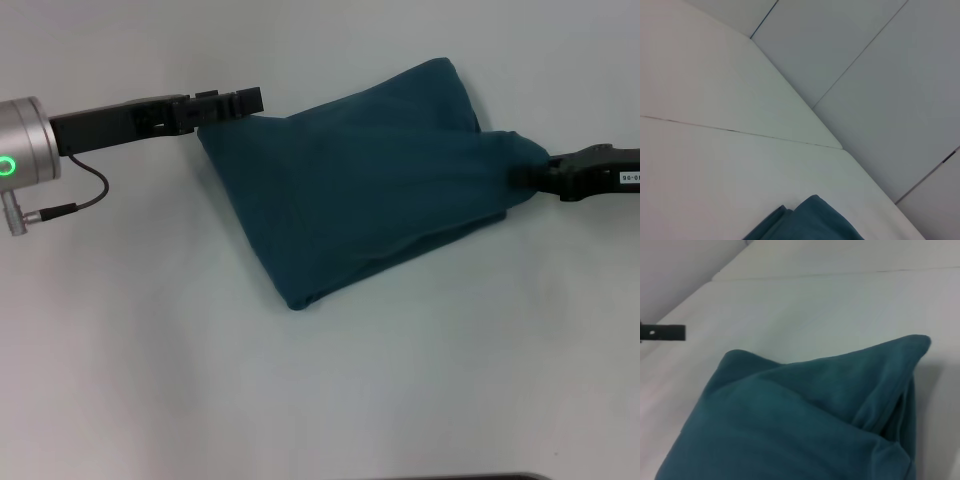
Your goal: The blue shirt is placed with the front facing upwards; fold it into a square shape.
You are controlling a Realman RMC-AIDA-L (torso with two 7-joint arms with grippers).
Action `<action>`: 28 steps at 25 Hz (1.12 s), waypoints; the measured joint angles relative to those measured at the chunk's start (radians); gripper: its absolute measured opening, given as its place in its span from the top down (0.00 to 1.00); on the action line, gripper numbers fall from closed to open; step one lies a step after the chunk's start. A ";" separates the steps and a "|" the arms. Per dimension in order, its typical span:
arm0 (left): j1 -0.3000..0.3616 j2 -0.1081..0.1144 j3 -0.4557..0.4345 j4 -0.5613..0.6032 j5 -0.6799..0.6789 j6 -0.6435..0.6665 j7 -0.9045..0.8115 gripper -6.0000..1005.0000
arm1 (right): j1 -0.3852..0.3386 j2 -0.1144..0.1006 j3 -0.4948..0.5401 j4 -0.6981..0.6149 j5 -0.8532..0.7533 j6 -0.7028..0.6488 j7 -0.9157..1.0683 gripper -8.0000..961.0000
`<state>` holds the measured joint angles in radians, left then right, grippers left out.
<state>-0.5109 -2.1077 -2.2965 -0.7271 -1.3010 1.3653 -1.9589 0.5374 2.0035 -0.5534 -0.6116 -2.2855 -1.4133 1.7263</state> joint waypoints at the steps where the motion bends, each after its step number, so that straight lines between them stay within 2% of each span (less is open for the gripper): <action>1: 0.000 0.000 0.000 0.000 0.000 0.001 0.000 0.07 | 0.001 0.000 0.001 0.000 0.000 0.006 0.012 0.91; 8: 0.000 0.000 -0.001 0.000 0.000 0.004 0.000 0.07 | 0.001 -0.001 0.003 -0.004 0.003 0.035 0.099 0.90; 11: 0.000 0.000 -0.002 0.000 0.000 0.005 0.000 0.07 | -0.011 -0.011 0.027 -0.016 0.017 0.020 0.103 0.69; 14: 0.000 0.000 -0.001 0.000 0.000 0.008 0.000 0.07 | -0.023 -0.011 0.054 -0.039 0.041 0.012 0.080 0.62; 18: -0.003 0.000 -0.001 0.000 0.000 0.009 0.006 0.07 | -0.059 0.007 0.090 -0.092 0.184 -0.019 -0.060 0.53; 22: -0.009 0.000 -0.001 0.000 0.000 0.010 0.008 0.07 | -0.075 0.017 0.091 -0.102 0.267 -0.052 -0.159 0.44; 26: -0.010 0.002 -0.003 -0.002 -0.001 0.011 0.008 0.07 | -0.078 0.037 0.075 -0.053 0.285 -0.142 -0.263 0.19; 28: -0.009 0.003 -0.004 -0.002 -0.001 0.011 0.008 0.07 | -0.078 0.039 0.064 -0.025 0.277 -0.179 -0.272 0.17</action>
<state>-0.5199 -2.1051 -2.3009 -0.7287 -1.3023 1.3761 -1.9511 0.4592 2.0423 -0.4894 -0.6365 -2.0086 -1.5922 1.4539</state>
